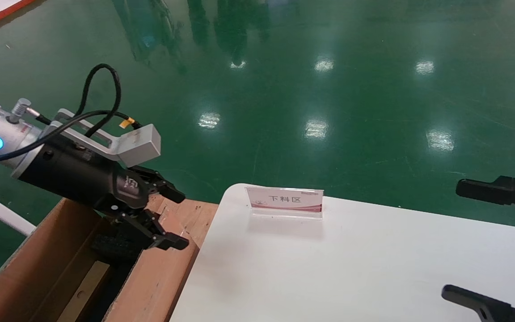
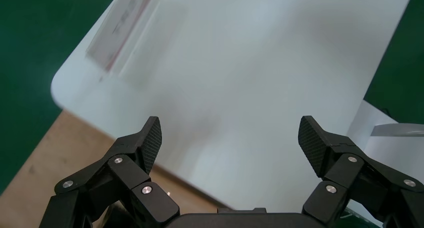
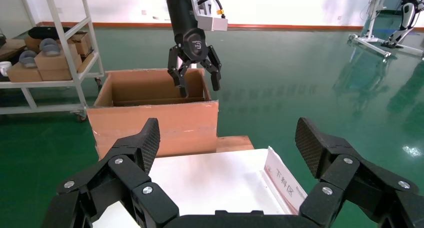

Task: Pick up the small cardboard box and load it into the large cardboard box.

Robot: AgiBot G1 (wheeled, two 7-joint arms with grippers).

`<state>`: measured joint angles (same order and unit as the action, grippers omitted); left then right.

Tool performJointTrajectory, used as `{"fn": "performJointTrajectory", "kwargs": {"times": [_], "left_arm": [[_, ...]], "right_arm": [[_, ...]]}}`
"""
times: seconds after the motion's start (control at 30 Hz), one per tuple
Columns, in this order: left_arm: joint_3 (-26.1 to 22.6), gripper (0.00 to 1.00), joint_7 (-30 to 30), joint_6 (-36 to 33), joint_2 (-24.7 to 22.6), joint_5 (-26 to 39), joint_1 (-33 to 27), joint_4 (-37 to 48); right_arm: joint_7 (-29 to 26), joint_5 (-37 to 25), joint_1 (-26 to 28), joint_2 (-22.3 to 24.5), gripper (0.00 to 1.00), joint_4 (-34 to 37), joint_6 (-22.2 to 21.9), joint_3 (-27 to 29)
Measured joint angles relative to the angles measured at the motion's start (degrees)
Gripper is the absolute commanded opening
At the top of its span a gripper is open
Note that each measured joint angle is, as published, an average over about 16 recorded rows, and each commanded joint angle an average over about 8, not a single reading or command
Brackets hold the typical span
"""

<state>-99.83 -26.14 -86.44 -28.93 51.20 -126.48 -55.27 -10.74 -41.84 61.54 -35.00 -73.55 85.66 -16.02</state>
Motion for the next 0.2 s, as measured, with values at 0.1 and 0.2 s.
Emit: {"fn": "performJointTrajectory", "kwargs": {"times": [0.1, 0.2], "left_arm": [[1.48, 1.0, 0.27, 0.01, -0.11, -0.16, 1.15, -0.32], [2.97, 1.0, 0.54, 0.03, -0.22, -0.33, 2.3, -0.65]], "right_arm": [[0.0, 0.0, 0.0, 0.0, 1.0, 0.0, 0.0, 0.0], [0.0, 0.0, 0.0, 0.0, 1.0, 0.0, 0.0, 0.0]]}}
